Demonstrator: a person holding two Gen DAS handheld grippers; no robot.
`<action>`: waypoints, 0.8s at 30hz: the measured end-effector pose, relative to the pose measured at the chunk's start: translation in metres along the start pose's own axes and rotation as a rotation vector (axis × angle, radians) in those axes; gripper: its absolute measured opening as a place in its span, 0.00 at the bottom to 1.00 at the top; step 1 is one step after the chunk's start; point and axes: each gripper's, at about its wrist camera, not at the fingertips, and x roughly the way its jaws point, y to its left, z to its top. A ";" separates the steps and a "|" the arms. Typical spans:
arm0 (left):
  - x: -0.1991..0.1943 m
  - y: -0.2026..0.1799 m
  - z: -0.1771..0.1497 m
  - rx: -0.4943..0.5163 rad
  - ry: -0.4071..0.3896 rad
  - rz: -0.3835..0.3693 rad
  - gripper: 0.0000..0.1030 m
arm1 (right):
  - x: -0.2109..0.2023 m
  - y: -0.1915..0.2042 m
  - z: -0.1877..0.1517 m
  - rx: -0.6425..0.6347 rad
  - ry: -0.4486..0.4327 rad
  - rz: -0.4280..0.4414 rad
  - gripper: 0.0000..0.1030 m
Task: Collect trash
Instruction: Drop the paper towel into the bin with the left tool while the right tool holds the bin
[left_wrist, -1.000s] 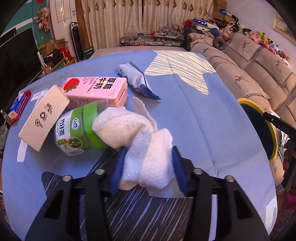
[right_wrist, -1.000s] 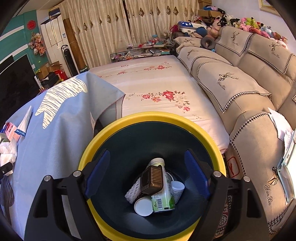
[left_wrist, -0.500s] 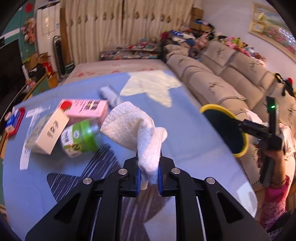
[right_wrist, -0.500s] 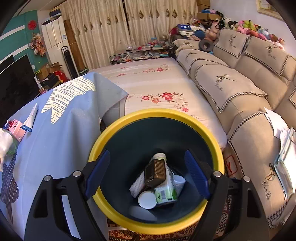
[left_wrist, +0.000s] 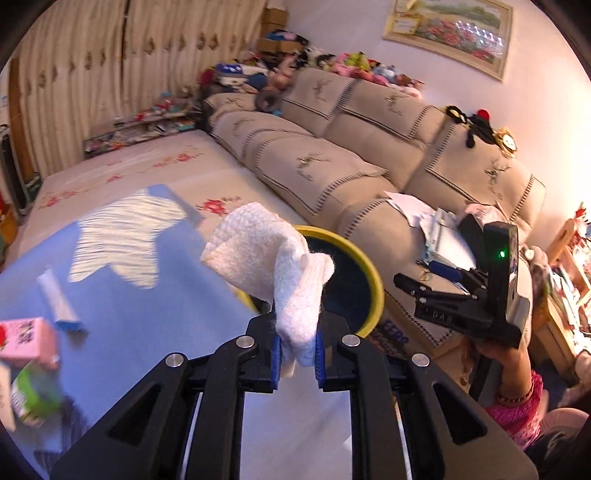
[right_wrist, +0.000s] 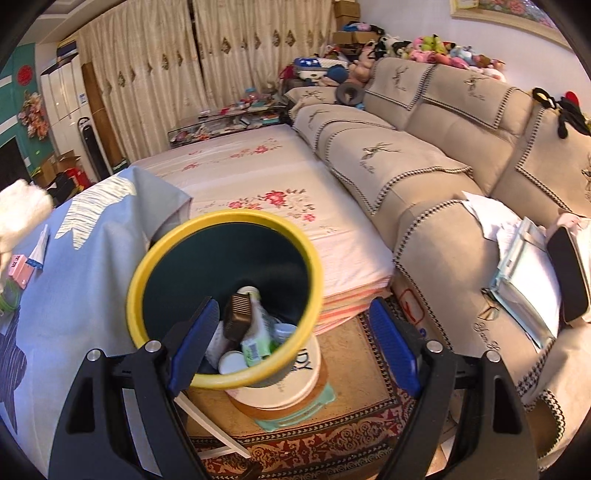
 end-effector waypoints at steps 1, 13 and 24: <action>0.010 -0.004 0.006 0.010 0.012 -0.008 0.14 | -0.001 -0.005 -0.001 0.008 0.001 -0.006 0.76; 0.134 -0.026 0.045 0.019 0.171 -0.046 0.16 | 0.008 -0.035 -0.013 0.048 0.036 -0.024 0.77; 0.161 -0.019 0.050 0.005 0.166 -0.008 0.65 | 0.008 -0.040 -0.018 0.067 0.050 -0.042 0.77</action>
